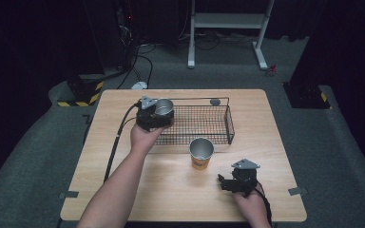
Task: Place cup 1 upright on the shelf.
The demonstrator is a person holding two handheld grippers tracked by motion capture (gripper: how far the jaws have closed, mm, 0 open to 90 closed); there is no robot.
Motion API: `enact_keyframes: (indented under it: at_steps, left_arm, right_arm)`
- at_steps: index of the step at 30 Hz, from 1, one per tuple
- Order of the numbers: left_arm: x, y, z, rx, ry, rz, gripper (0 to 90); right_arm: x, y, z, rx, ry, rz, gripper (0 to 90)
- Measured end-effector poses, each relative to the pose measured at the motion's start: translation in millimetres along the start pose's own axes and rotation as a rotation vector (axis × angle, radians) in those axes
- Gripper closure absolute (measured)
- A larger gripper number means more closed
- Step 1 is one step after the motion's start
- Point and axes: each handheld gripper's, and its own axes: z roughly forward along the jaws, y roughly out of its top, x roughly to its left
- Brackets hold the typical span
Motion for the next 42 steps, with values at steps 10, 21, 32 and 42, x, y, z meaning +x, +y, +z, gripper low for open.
enact_keyframes:
  at_steps: [10,21,32,42]
  left_arm:
    - [2.1,-5.7,12.9,0.044,0.023,-0.016,18.9]
    - [3.9,-14.2,27.1,0.109,0.057,-0.022,18.9]
    - [2.2,-20.2,37.7,0.172,0.097,-0.030,18.9]
    - [2.1,-21.6,46.4,0.303,0.139,-0.037,19.0]
  right_arm:
    - [0.0,0.0,0.0,0.000,0.000,0.000,9.4]
    - [0.1,0.0,-0.1,0.001,0.000,0.002,9.4]
    - [0.0,0.0,0.0,0.000,0.000,0.000,9.4]
    - [0.1,0.0,0.0,0.000,0.000,0.001,9.4]
